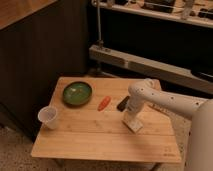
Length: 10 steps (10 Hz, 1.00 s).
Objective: Place the white sponge in the ceramic cup
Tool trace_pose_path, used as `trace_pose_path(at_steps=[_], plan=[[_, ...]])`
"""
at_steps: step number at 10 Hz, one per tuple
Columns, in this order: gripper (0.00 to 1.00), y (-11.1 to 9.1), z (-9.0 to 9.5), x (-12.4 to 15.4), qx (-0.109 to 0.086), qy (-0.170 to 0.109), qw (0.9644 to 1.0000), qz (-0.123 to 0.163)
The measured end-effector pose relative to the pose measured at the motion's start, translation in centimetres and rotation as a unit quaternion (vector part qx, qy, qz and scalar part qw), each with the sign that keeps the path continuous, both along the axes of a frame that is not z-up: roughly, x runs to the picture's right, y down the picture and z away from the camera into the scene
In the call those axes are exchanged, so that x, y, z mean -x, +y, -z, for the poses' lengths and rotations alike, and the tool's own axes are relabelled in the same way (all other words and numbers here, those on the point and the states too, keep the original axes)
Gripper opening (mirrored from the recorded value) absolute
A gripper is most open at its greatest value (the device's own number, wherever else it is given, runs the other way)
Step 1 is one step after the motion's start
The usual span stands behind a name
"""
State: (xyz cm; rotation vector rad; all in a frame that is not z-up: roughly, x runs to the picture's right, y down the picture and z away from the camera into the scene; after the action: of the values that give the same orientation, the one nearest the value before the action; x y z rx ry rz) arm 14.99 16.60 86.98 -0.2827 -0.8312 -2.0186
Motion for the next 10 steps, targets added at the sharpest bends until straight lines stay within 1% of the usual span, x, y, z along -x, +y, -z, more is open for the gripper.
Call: trace_pose_path(at_steps=[1,2,4,5,6,8,10], plan=[[0.00,0.0,0.0,0.1,0.002,-0.001,1.0000,0.002],[0.00,0.1,0.0,0.2,0.003,-0.002,1.0000,0.002],[0.00,0.0,0.3,0.2,0.005,-0.005,0.9999,-0.008],[0.00,-0.1,0.5,-0.2,0.006,-0.007,0.9995,-0.029],[0.00,-0.2,0.6,-0.5,0.006,-0.007,0.9991,-0.042],[0.00,-0.5,0.8,-1.0,0.009,-0.007,0.9971,-0.075],[0.00,-0.7,0.9,-1.2,0.008,-0.007,0.9963,-0.085]])
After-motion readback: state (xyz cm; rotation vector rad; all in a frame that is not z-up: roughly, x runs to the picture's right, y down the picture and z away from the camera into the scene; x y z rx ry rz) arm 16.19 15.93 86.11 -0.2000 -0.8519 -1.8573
